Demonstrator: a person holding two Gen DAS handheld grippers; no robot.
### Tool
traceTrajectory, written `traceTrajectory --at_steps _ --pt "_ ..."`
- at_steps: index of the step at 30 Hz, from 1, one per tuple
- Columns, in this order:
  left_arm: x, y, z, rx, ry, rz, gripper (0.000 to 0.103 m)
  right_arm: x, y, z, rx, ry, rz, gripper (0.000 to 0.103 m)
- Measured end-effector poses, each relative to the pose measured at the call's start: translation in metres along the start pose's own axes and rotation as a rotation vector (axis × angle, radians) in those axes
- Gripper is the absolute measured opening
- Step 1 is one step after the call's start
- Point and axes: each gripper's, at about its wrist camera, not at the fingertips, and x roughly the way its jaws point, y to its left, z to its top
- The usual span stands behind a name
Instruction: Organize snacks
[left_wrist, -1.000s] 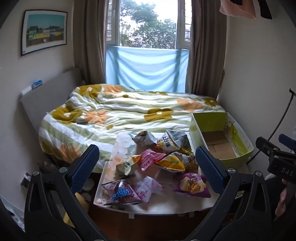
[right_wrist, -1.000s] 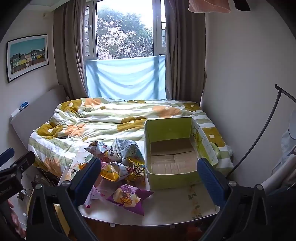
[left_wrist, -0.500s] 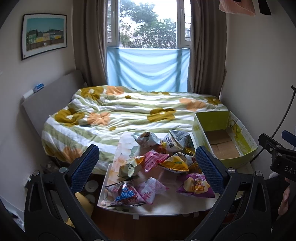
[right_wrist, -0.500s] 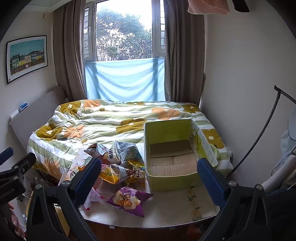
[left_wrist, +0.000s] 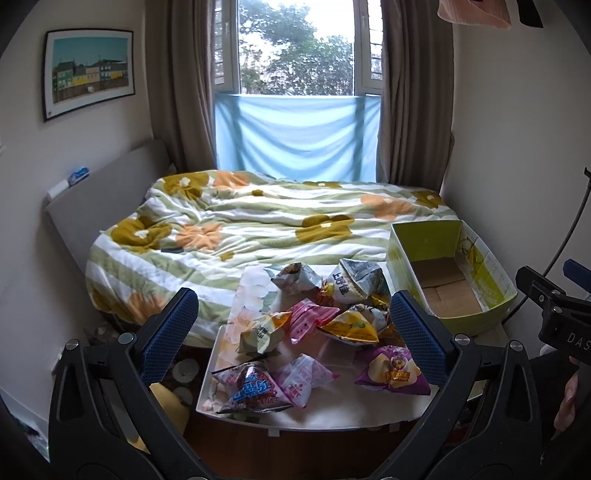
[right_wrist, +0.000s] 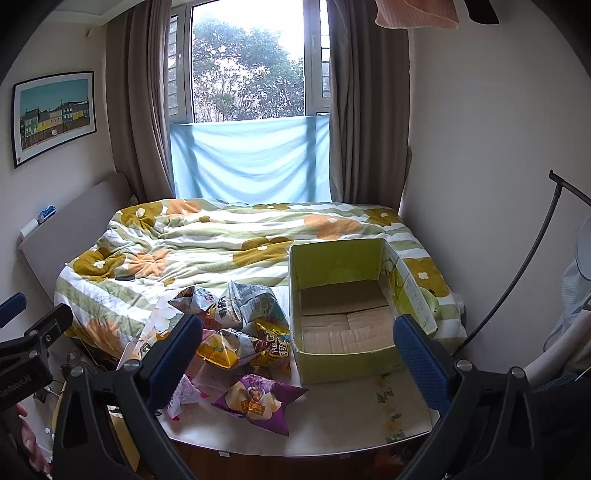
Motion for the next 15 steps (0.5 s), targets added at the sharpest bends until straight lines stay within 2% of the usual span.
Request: traceTrajectory --at_steps 15 --pt "-0.0004 -0.0025 0.002 0.003 0.004 0.0 0.102 0.0016 0.0053 0.0019 0.002 0.006 0.002 0.103"
